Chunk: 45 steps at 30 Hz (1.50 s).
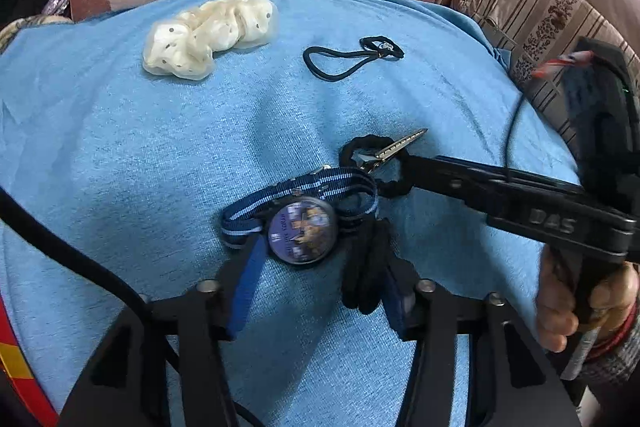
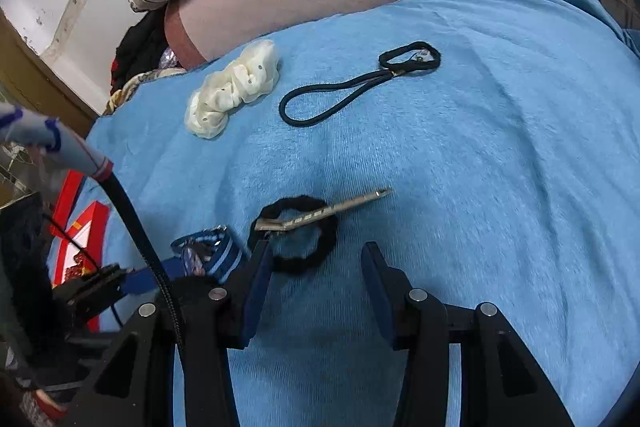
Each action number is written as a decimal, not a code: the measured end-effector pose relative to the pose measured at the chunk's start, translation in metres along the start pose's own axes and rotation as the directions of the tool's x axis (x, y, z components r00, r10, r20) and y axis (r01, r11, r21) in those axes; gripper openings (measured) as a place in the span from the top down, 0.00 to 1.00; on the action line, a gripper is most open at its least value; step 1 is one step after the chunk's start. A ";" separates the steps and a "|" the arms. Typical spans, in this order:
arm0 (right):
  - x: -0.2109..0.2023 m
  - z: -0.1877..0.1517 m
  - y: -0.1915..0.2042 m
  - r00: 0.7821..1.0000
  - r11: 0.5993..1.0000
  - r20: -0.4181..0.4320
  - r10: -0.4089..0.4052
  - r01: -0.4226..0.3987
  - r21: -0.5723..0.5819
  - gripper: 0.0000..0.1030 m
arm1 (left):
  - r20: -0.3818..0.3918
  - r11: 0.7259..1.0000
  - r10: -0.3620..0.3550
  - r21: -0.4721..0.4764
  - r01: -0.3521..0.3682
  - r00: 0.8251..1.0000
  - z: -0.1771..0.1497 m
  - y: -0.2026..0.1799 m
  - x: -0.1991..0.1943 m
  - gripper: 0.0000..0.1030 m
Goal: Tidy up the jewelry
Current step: 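Grasp the thick black hair tie with the left tool while the right grasps the thin black hair tie, then carry both black hair ties into the white box and open both tools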
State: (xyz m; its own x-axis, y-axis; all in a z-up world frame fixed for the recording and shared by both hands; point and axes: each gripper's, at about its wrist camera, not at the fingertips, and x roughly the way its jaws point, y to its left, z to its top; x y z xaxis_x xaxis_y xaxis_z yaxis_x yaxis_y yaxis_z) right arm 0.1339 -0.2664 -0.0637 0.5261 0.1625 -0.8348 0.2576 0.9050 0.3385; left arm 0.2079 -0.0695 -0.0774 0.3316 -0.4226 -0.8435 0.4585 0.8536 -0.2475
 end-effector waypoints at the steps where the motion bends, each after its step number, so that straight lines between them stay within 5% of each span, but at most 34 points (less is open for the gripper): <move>1: 0.006 0.001 0.001 1.000 1.000 -0.005 -0.006 0.006 -0.006 0.53 | -0.008 1.000 -0.001 -0.017 0.001 1.000 0.001 0.003 0.001 0.92; 2: 0.010 0.001 0.003 1.000 1.000 -0.009 -0.014 0.014 -0.016 0.57 | -0.021 0.998 -0.040 -0.056 0.039 0.999 0.000 0.009 0.002 0.95; 4: 0.014 0.000 0.007 0.998 0.996 -0.006 -0.067 0.067 -0.053 0.80 | -0.025 0.993 -0.048 -0.105 0.046 0.999 -0.001 0.015 -0.001 0.96; 7: 0.006 -0.005 0.008 0.999 0.998 -0.026 -0.038 0.037 -0.044 0.93 | -0.012 0.989 -0.050 -0.138 0.048 0.999 -0.009 0.019 -0.012 0.96; 17: -0.078 -0.042 0.008 0.999 0.998 0.017 0.050 -0.049 -0.046 0.93 | 0.125 0.986 -0.057 -0.148 0.075 0.991 -0.030 0.018 -0.104 0.96; 27: -0.102 -0.057 -0.013 0.999 0.999 0.033 0.034 -0.034 0.005 0.93 | 0.059 0.995 0.006 -0.104 0.000 0.998 -0.024 0.007 -0.076 0.94; 32: -0.104 -0.060 -0.015 0.985 0.984 0.001 0.175 -0.175 0.032 0.93 | 0.072 0.994 0.044 -0.101 -0.037 0.996 -0.030 0.003 -0.088 0.95; 33: -0.102 -0.062 -0.012 0.988 0.987 -0.010 0.156 -0.156 0.027 0.93 | 0.082 0.994 0.048 -0.106 -0.040 0.995 -0.031 0.005 -0.094 0.95; 34: -0.098 -0.066 0.001 1.000 0.998 -0.023 -0.005 0.003 -0.067 0.93 | 0.093 0.992 0.047 -0.117 -0.036 0.995 -0.034 0.008 -0.101 0.95; 35: -0.085 -0.074 0.023 0.971 0.942 -0.016 -0.239 0.227 -0.248 0.93 | 0.098 0.992 0.051 -0.123 -0.039 0.994 -0.036 0.009 -0.106 0.95; 36: -0.079 -0.078 0.026 0.975 0.946 -0.065 -0.215 0.191 -0.261 0.94 | 0.105 0.990 0.060 -0.133 -0.045 0.993 -0.039 0.013 -0.112 0.95; 38: -0.080 -0.080 0.021 0.989 0.994 -0.148 -0.012 -0.005 -0.113 0.94 | 0.117 0.988 0.062 -0.148 -0.045 0.991 -0.045 0.019 -0.124 0.95; 39: -0.083 -0.080 0.025 0.990 0.989 -0.125 -0.066 0.048 -0.137 0.94 | 0.124 0.987 0.065 -0.157 -0.045 0.990 -0.048 0.023 -0.129 0.95; 40: -0.085 -0.082 0.036 0.973 0.950 -0.068 -0.220 0.197 -0.243 0.94 | 0.128 0.985 0.065 -0.165 -0.044 0.990 -0.050 0.026 -0.133 0.95; 41: -0.088 -0.083 0.040 0.966 0.935 -0.051 -0.252 0.230 -0.271 0.94 | 0.133 0.984 0.064 -0.171 -0.041 0.989 -0.053 0.029 -0.137 0.95; 42: -0.093 -0.082 0.038 0.979 0.954 -0.066 -0.195 0.174 -0.243 0.94 | 0.138 0.984 0.064 -0.176 -0.039 0.988 -0.056 0.032 -0.141 0.95; 43: -0.105 -0.078 0.032 0.995 0.988 -0.097 -0.006 -0.009 -0.152 0.94 | 0.146 0.983 0.067 -0.181 -0.040 0.987 -0.059 0.035 -0.147 0.95; 45: -0.126 -0.073 0.029 0.986 0.984 -0.063 0.154 -0.159 -0.084 0.94 | 0.157 0.981 0.068 -0.192 -0.037 0.985 -0.063 0.040 -0.154 0.95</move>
State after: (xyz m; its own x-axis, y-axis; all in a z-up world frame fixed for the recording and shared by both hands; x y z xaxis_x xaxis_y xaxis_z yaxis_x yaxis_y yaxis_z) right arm 0.0159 -0.2322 0.0196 0.5070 0.3248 -0.7984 0.1019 0.8972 0.4297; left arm 0.1230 0.0485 0.0125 0.4872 -0.4066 -0.7729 0.2796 0.9111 -0.3030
